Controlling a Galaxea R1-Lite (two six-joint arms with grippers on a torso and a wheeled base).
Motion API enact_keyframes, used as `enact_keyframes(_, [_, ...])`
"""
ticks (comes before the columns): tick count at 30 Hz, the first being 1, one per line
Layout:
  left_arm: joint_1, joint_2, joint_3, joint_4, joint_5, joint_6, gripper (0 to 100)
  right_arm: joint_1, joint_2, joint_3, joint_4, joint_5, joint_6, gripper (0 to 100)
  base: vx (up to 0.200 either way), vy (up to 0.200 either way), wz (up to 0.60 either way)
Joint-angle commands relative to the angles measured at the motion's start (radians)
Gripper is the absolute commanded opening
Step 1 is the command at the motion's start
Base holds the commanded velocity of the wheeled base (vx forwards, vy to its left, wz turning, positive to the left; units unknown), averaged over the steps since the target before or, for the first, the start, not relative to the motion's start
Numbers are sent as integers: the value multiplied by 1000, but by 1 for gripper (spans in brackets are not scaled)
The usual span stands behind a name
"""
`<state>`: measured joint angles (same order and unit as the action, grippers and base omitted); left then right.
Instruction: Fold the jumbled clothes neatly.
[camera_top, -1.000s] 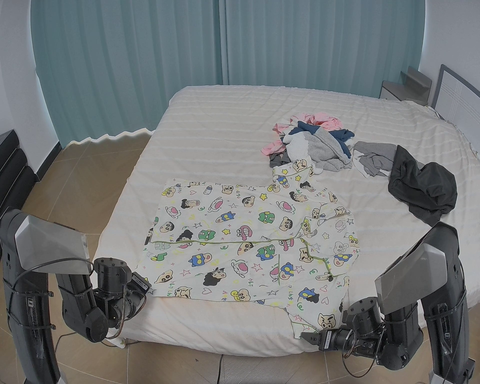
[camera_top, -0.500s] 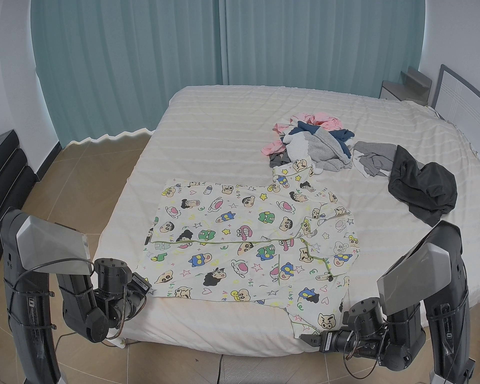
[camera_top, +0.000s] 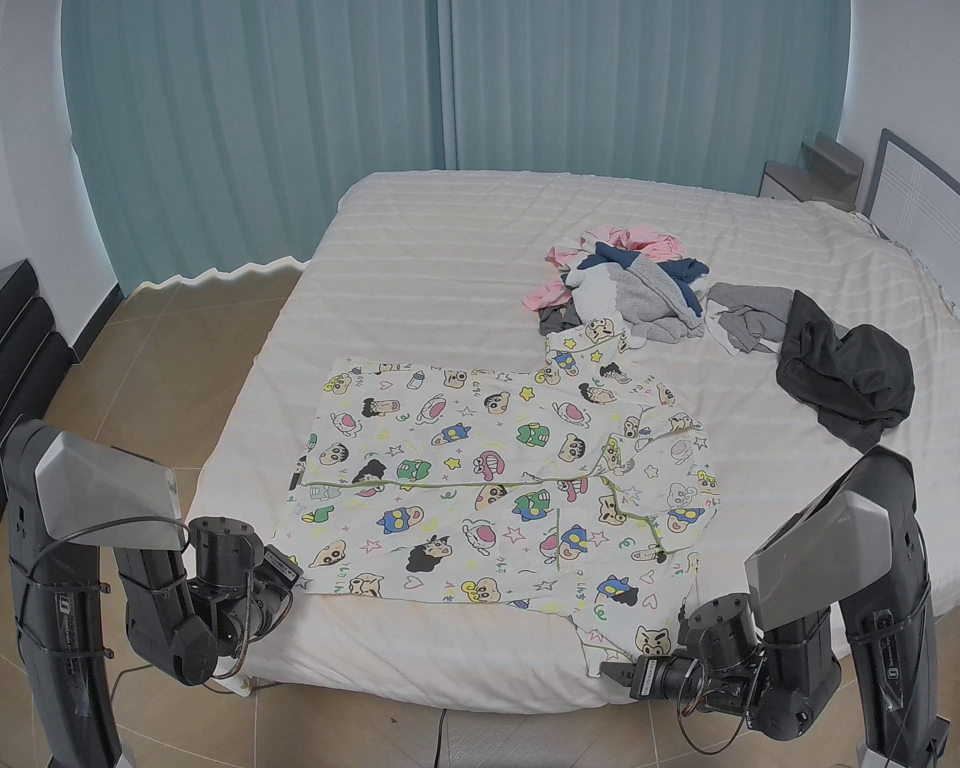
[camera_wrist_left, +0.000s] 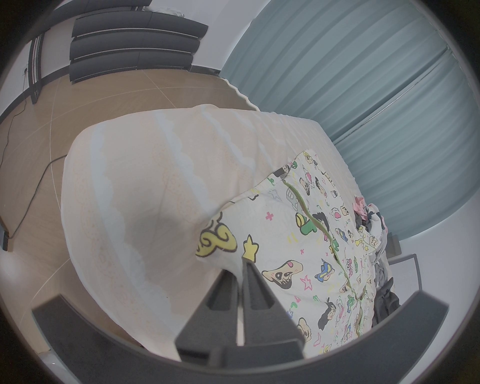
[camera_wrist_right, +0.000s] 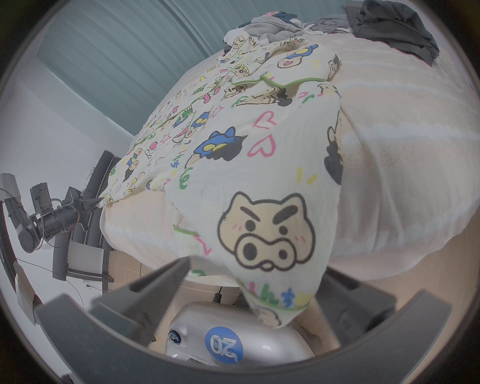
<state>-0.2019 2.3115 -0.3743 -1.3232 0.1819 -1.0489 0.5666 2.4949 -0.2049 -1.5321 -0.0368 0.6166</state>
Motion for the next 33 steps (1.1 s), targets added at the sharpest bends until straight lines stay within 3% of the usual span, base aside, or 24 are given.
enact_keyframes(1, [1,2,0,-1,1,0,0,1,12,-13,-2,-3,2,0,0,0,0])
enact_keyframes(18, [6,-17,20,-1,1,33,0,-2,-114,105,-2,-2,46,0,0,0,0])
enact_keyframes(33, [-25,-72,95,38,-33,164,0,10,-222,205,-2,9,49,0,0,0,0])
